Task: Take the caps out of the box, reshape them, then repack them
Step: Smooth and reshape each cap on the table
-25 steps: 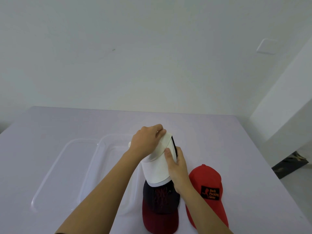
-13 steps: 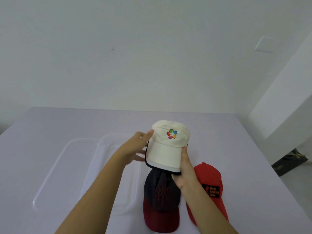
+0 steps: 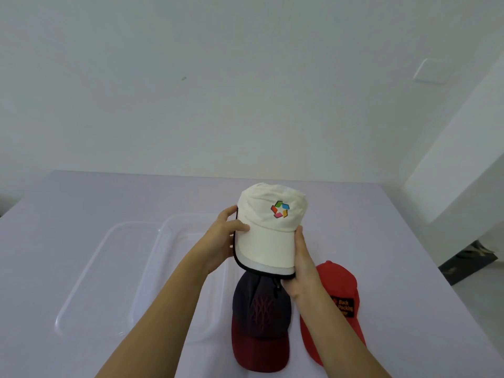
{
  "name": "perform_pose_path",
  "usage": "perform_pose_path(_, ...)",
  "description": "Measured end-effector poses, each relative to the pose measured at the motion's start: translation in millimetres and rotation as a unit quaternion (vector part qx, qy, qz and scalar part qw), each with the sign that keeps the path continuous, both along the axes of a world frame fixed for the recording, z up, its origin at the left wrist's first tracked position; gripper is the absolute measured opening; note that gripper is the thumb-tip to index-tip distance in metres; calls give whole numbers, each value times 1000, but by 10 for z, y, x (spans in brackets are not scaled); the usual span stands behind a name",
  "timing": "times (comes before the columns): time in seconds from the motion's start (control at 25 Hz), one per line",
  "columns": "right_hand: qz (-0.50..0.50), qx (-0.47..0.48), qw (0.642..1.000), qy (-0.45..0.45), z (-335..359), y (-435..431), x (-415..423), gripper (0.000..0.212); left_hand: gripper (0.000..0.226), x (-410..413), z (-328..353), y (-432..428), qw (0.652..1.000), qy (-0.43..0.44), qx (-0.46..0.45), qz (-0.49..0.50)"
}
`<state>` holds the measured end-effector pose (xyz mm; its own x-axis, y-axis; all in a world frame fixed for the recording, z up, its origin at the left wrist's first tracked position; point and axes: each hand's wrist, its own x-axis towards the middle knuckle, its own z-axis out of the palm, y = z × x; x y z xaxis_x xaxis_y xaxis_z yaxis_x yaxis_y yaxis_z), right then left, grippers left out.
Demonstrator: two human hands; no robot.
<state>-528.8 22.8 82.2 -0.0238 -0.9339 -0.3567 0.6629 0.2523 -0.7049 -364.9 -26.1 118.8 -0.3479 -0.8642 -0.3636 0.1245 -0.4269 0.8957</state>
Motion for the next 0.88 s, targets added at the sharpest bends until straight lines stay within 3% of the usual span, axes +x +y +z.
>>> perform_pose_path(0.08, 15, -1, 1000, 20, -40, 20, -5, 52, 78, 1, 16, -4, 990, -70, -122, 22)
perform_pose_path(0.16, 25, 12, 999, 47, -106, 23, 6, 51, 59, 33, 19, -18, 967, -89, -233, 45)
perform_pose_path(0.24, 24, 24, 998, 61, -183, 18, 16, 53, 39, 78, 16, -44, 953, -127, -274, 32)
perform_pose_path(0.4, 32, 33, 996, 73, -303, 14, 13, 55, 12, 112, 37, -73, 932, -221, -287, 8)
perform_pose_path(0.56, 30, 59, 992, 105, -414, -21, 36, 66, 17, 141, 162, -65, 942, -214, -257, -39)
perform_pose_path(0.72, 18, 65, 991, 111, -462, -56, 59, 68, 16, 104, 232, -86, 902, -301, -306, -39)
perform_pose_path(0.88, 22, 70, 989, 126, -471, -56, 99, 73, 24, 126, 252, -100, 919, -281, -270, -61)
